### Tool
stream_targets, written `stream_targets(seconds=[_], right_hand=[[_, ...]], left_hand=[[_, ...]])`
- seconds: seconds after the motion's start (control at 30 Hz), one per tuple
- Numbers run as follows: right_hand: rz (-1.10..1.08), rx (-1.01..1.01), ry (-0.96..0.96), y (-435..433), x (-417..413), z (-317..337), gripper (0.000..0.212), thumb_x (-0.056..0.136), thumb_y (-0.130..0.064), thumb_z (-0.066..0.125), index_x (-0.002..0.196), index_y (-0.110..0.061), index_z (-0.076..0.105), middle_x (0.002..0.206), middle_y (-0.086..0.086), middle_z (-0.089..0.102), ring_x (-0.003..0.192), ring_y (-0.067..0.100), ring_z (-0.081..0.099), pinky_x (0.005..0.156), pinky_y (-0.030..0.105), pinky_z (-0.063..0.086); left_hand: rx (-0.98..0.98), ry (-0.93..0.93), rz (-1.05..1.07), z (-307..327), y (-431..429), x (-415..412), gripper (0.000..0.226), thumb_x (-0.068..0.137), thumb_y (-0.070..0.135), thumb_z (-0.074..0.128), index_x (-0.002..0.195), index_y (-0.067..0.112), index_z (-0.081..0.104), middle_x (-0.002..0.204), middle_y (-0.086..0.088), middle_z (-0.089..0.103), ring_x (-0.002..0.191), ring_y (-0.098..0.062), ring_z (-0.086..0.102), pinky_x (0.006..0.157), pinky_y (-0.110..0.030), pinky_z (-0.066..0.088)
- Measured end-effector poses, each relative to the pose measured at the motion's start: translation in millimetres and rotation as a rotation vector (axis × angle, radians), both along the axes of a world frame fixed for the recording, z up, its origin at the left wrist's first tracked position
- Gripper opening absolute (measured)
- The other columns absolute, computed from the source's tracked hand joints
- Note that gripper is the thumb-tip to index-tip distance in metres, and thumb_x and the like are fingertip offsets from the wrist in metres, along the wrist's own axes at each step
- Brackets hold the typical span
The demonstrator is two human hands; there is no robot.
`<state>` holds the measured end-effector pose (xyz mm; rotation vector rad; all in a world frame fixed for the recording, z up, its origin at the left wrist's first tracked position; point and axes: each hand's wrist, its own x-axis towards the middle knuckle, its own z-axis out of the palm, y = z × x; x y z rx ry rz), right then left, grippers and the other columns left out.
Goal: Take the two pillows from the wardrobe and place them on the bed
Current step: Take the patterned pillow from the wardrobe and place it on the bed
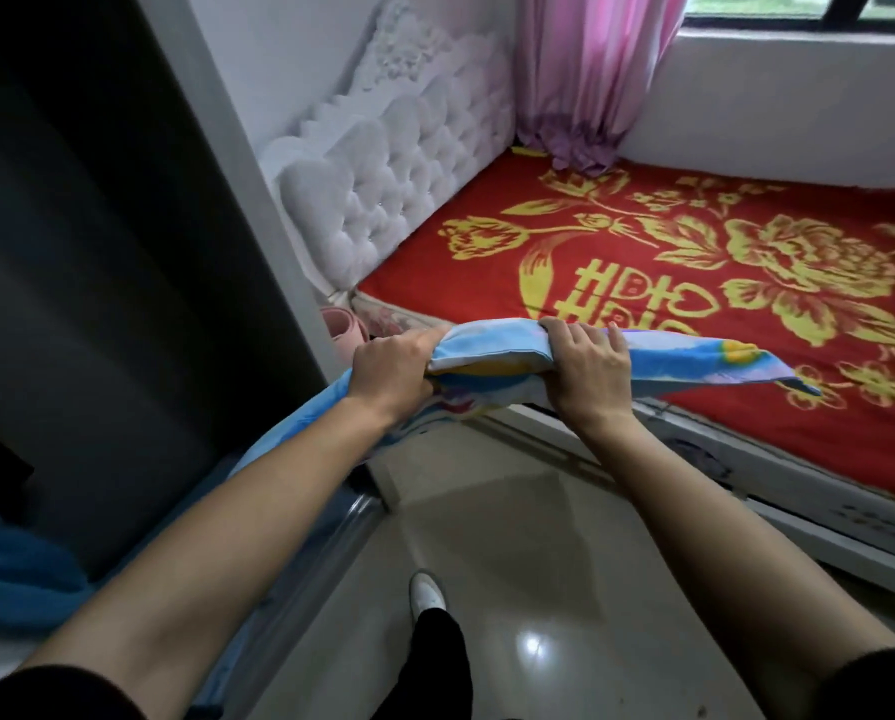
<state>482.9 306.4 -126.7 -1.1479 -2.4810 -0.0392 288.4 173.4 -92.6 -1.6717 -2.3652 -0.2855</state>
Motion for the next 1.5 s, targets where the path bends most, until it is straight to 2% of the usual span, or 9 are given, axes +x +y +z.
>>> stream_targets(seconds=[0.23,0.47,0.73,0.83,0.93,1.1,1.3,1.4,1.5], right_hand=[[-0.074,0.111,0.020,128,-73,21,0.041,0.086,-0.023,0.068,0.125,-0.022,0.057,0.110,0.002,0.071,0.110,0.030,0.064,0.106,0.053,0.040],[-0.127,0.164,0.061,239,-149,49,0.041,0.086,-0.015,0.064,0.125,-0.020,0.056,0.115,0.003,0.070,0.113,0.031,0.061,0.108,0.056,0.038],[-0.120,0.162,0.063,376,-219,27,0.039,0.089,-0.015,0.061,0.127,-0.019,0.056,0.120,0.003,0.067,0.117,0.032,0.058,0.109,0.056,0.035],[-0.102,0.159,0.066,443,-247,12,0.039,0.088,-0.014,0.063,0.127,-0.019,0.057,0.118,0.004,0.068,0.115,0.032,0.060,0.109,0.056,0.036],[-0.099,0.099,0.041,511,-276,3,0.042,0.087,-0.014,0.064,0.128,-0.020,0.056,0.119,0.003,0.068,0.115,0.032,0.059,0.110,0.056,0.036],[-0.090,0.071,0.015,609,-323,-1,0.043,0.087,-0.013,0.063,0.128,-0.020,0.056,0.119,0.002,0.067,0.117,0.031,0.058,0.110,0.054,0.035],[-0.030,0.052,-0.045,694,-395,-9,0.039,0.088,-0.016,0.062,0.127,-0.021,0.058,0.119,0.001,0.067,0.116,0.030,0.058,0.110,0.053,0.034],[0.009,0.049,-0.120,735,-431,-18,0.040,0.088,-0.022,0.063,0.127,-0.022,0.058,0.121,0.001,0.067,0.116,0.030,0.058,0.107,0.050,0.035],[0.001,-0.002,-0.223,775,-468,-17,0.041,0.091,-0.023,0.059,0.131,-0.024,0.055,0.128,0.000,0.065,0.119,0.029,0.057,0.107,0.047,0.033]], left_hand=[[0.079,-0.028,-0.117,5,142,-90,0.057,0.080,0.034,0.067,0.133,0.039,0.047,0.104,0.009,0.071,0.084,-0.021,0.069,0.062,-0.033,0.050],[0.152,-0.051,-0.171,30,263,-171,0.059,0.083,0.034,0.064,0.140,0.035,0.047,0.114,0.007,0.070,0.088,-0.026,0.069,0.062,-0.034,0.052],[0.117,-0.081,-0.159,11,398,-238,0.062,0.081,0.024,0.062,0.141,0.029,0.048,0.120,0.004,0.068,0.091,-0.029,0.068,0.064,-0.036,0.052],[0.116,-0.079,-0.157,1,459,-260,0.061,0.079,0.034,0.046,0.141,0.030,0.047,0.119,0.005,0.068,0.091,-0.029,0.068,0.064,-0.035,0.050],[0.117,-0.092,-0.137,0,521,-280,0.073,0.071,0.048,0.025,0.139,0.033,0.047,0.118,0.007,0.068,0.090,-0.029,0.068,0.063,-0.037,0.050],[0.075,-0.084,-0.108,-6,616,-326,0.057,0.082,0.032,0.060,0.138,0.028,0.049,0.115,0.005,0.069,0.084,-0.028,0.068,0.062,-0.034,0.048],[0.087,-0.183,-0.084,-30,692,-394,0.061,0.081,0.049,0.063,0.137,0.028,0.049,0.113,0.002,0.069,0.087,-0.029,0.069,0.066,-0.040,0.054],[0.030,-0.250,-0.060,-48,731,-430,0.058,0.080,0.042,0.065,0.135,0.030,0.050,0.111,0.002,0.069,0.091,-0.027,0.068,0.069,-0.039,0.055],[-0.021,-0.395,-0.068,-62,773,-468,0.052,0.077,0.034,0.066,0.128,0.033,0.055,0.098,0.000,0.071,0.087,-0.030,0.067,0.066,-0.037,0.052]])
